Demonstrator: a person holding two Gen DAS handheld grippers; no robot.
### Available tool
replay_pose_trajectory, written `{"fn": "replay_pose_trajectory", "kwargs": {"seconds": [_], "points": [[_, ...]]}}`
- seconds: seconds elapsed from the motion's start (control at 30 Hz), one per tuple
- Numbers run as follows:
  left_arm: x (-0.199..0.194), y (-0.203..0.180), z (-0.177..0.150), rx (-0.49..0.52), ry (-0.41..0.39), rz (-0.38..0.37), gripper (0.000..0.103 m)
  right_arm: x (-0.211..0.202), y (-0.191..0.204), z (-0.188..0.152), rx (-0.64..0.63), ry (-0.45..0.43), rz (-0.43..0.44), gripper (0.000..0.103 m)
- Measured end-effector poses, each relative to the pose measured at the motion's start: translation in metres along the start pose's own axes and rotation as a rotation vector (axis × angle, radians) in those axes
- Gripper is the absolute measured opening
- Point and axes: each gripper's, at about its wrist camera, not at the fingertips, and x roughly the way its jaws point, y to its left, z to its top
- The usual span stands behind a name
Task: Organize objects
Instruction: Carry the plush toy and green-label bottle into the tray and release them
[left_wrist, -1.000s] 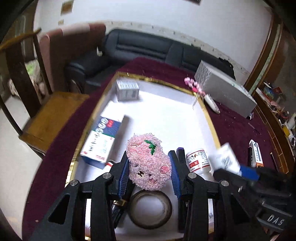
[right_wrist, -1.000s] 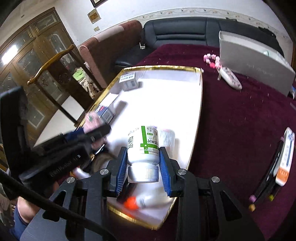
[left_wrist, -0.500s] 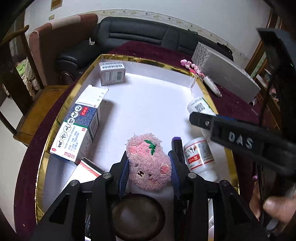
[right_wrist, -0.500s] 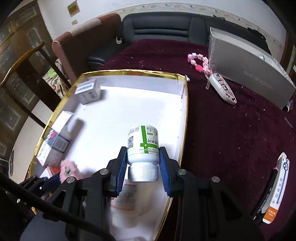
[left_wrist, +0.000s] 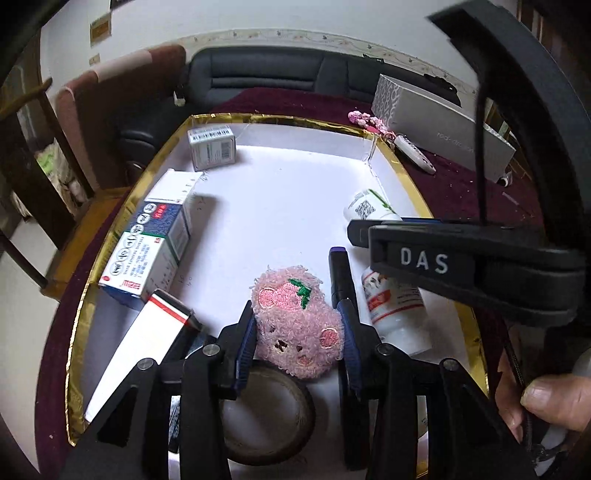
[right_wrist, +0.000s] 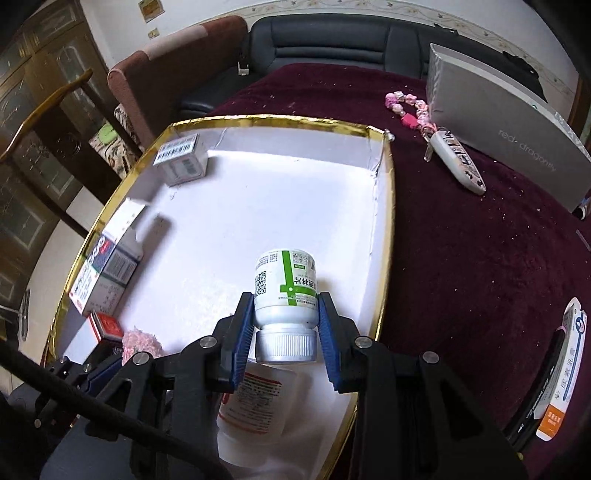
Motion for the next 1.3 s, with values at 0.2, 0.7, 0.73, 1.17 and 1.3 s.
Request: {"fn": "replay_pose_trajectory", "kwargs": {"seconds": [0.2, 0.7, 0.73, 1.17, 1.3], "points": [[-0.011, -0.007, -0.006, 0.034, -0.069, 0.064, 0.037, -0.002, 0.007, -0.005, -0.054, 0.011, -0.034, 0.031], [-0.023, -0.014, -0.006, 0.068, -0.17, 0.131, 0.038, -0.001, 0.012, -0.007, -0.082, 0.012, -0.055, 0.031], [-0.023, -0.013, -0.006, 0.069, -0.171, 0.13, 0.038, -0.001, 0.012, -0.007, -0.084, 0.013, -0.056, 0.031], [-0.029, -0.016, -0.008, 0.074, -0.201, 0.142, 0.04, 0.001, 0.011, -0.006, -0.087, 0.009, -0.06, 0.031], [-0.029, -0.016, -0.009, 0.073, -0.207, 0.143, 0.04, 0.001, 0.012, -0.006, -0.088, 0.007, -0.062, 0.031]]}}
